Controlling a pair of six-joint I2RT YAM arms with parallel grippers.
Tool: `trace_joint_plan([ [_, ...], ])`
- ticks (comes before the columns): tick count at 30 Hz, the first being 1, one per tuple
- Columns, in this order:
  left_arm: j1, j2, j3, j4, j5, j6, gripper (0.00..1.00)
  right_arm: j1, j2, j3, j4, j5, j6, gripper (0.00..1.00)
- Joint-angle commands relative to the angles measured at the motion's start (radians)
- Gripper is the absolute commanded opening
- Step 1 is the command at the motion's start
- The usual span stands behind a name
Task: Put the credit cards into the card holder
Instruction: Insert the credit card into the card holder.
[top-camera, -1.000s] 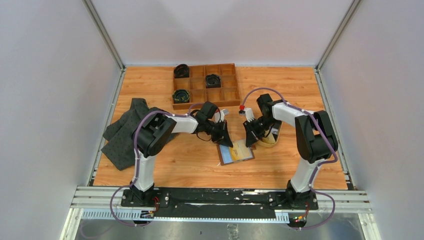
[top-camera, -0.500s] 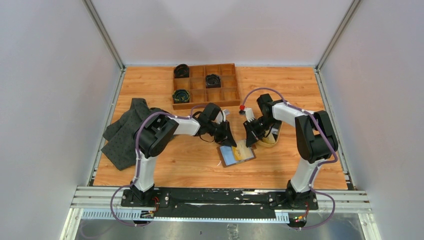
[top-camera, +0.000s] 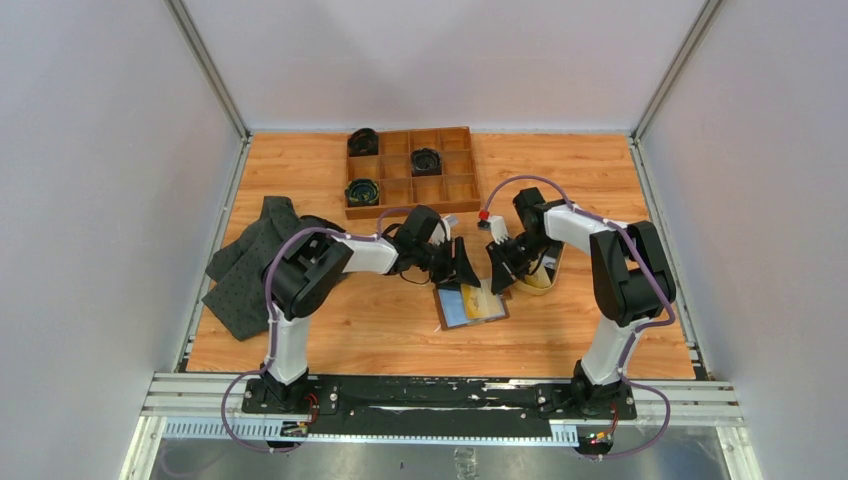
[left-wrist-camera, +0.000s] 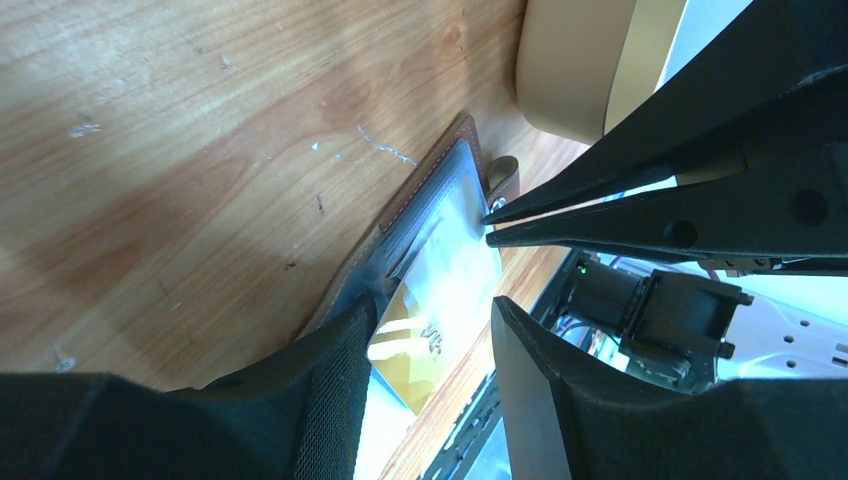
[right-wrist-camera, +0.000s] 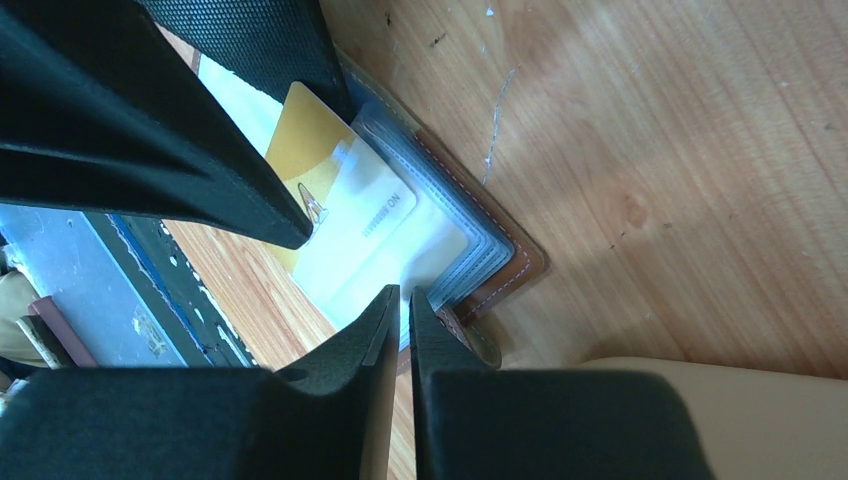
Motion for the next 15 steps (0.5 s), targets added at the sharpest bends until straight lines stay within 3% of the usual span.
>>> trace_joint_plan([
  [1,0.006,-0.027,-0.028,-0.012,-0.089,0.031,0.54,0.016,0.019,-0.015,0.013,0.041,-0.015,0.12],
  [15,0.007,-0.077,-0.017,-0.012,-0.176,0.05,0.57,0.016,0.009,-0.016,0.013,0.028,-0.016,0.12],
])
